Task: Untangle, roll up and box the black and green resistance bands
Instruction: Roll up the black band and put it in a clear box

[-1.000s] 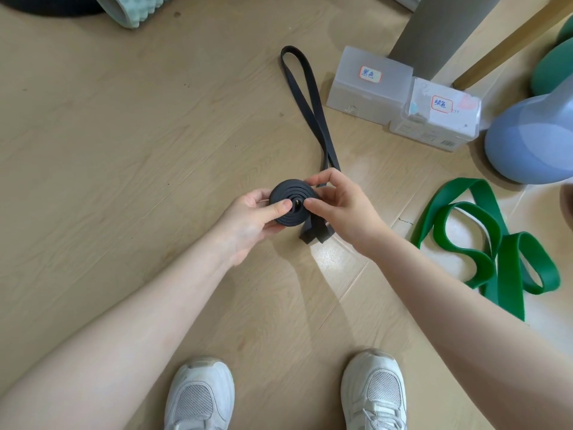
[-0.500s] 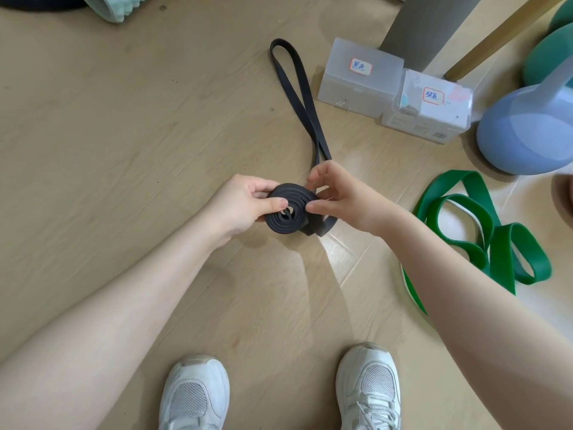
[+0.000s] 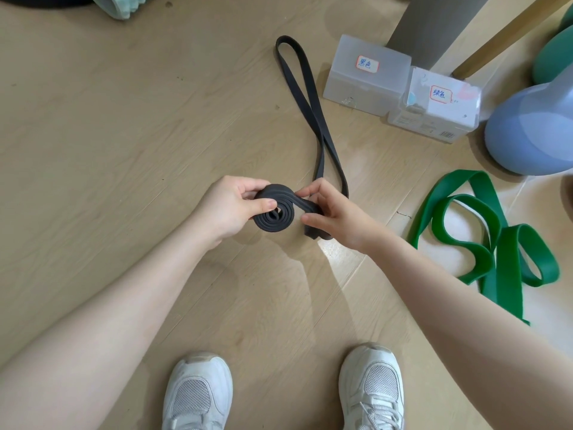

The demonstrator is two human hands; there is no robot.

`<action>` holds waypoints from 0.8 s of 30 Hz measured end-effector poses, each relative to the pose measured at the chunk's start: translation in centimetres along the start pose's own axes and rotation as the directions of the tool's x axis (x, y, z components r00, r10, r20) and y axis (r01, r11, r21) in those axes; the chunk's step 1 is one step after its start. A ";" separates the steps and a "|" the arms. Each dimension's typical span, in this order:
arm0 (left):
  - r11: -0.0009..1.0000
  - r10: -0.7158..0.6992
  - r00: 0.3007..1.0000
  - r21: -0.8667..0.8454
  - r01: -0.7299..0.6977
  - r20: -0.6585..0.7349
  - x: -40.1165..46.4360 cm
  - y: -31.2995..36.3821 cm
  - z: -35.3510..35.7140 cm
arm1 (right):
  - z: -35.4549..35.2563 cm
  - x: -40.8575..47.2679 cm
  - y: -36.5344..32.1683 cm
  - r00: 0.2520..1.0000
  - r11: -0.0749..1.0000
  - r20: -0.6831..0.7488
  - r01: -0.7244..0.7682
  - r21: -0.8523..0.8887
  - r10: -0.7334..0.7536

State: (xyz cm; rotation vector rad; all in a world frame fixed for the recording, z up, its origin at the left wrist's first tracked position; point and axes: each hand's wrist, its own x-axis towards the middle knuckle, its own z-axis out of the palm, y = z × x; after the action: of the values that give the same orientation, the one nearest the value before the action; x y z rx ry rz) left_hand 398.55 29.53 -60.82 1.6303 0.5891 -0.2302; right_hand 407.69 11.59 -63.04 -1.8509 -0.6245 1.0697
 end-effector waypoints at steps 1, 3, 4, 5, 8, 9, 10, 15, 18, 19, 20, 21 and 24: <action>1.000 -0.002 1.000 0.017 0.002 -0.010 -0.1 -0.2 -0.1 | -0.2 0.0 -0.2 1.000 0.999 -0.014 0.005 -0.042 -0.006; 1.000 0.004 0.998 0.004 -0.004 -0.059 -0.2 -0.4 -0.1 | -0.5 0.1 -0.8 0.997 0.988 -0.058 0.032 -0.154 -0.041; 1.000 0.005 0.995 -0.020 -0.007 -0.098 -0.2 -0.5 0.0 | -0.4 0.1 -1.2 0.991 0.977 -0.110 0.049 -0.206 -0.072; 0.998 -0.007 0.990 -0.070 -0.003 -0.140 -0.1 -0.3 0.2 | 0.1 0.0 -1.6 0.976 0.970 -0.187 0.065 -0.232 -0.111; 0.944 -0.109 0.978 -0.326 0.046 -0.177 0.0 0.1 0.8 | 2.4 -0.1 -2.1 0.895 0.993 -0.433 0.080 -0.085 -0.110; 0.914 -0.147 0.975 -0.399 0.070 -0.164 0.0 0.0 0.8 | 3.0 0.0 -2.2 0.880 0.997 -0.471 0.078 0.012 -0.064; 0.881 -0.183 0.972 -0.463 0.097 -0.145 0.0 0.0 0.9 | 3.3 0.2 -2.2 0.871 0.993 -0.491 0.074 0.089 -0.021; 0.819 -0.243 0.968 -0.547 0.174 -0.056 0.0 -0.7 0.4 | 1.7 0.6 -2.0 0.910 0.987 -0.413 0.026 0.161 0.043; 0.808 -0.230 0.973 -0.560 0.182 -0.016 0.0 -0.6 0.3 | 1.1 0.2 -2.2 0.954 0.936 -0.291 0.029 0.350 0.079; 0.799 -0.235 0.972 -0.572 0.189 -0.008 0.0 -0.6 0.4 | 1.2 0.1 -2.2 0.959 0.913 -0.269 0.034 0.406 0.084; 0.781 -0.248 0.969 -0.592 0.199 -0.001 -0.1 -0.6 0.5 | 1.4 0.0 -2.2 0.961 0.894 -0.262 0.043 0.446 0.085; 0.757 -0.262 0.965 -0.619 0.211 0.008 -0.1 -0.6 0.7 | 1.6 0.0 -2.2 0.960 0.877 -0.266 0.055 0.478 0.085; 0.694 -0.287 0.958 -0.685 0.222 0.020 -0.2 -0.9 1.0 | 2.1 -0.1 -2.3 0.960 0.862 -0.274 0.083 0.501 0.066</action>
State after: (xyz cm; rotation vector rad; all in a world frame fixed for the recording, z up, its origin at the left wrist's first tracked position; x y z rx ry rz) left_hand 398.08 28.53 -61.69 0.8318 0.8542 -0.1177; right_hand 405.83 13.58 -61.54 -1.4863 -0.1527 0.8375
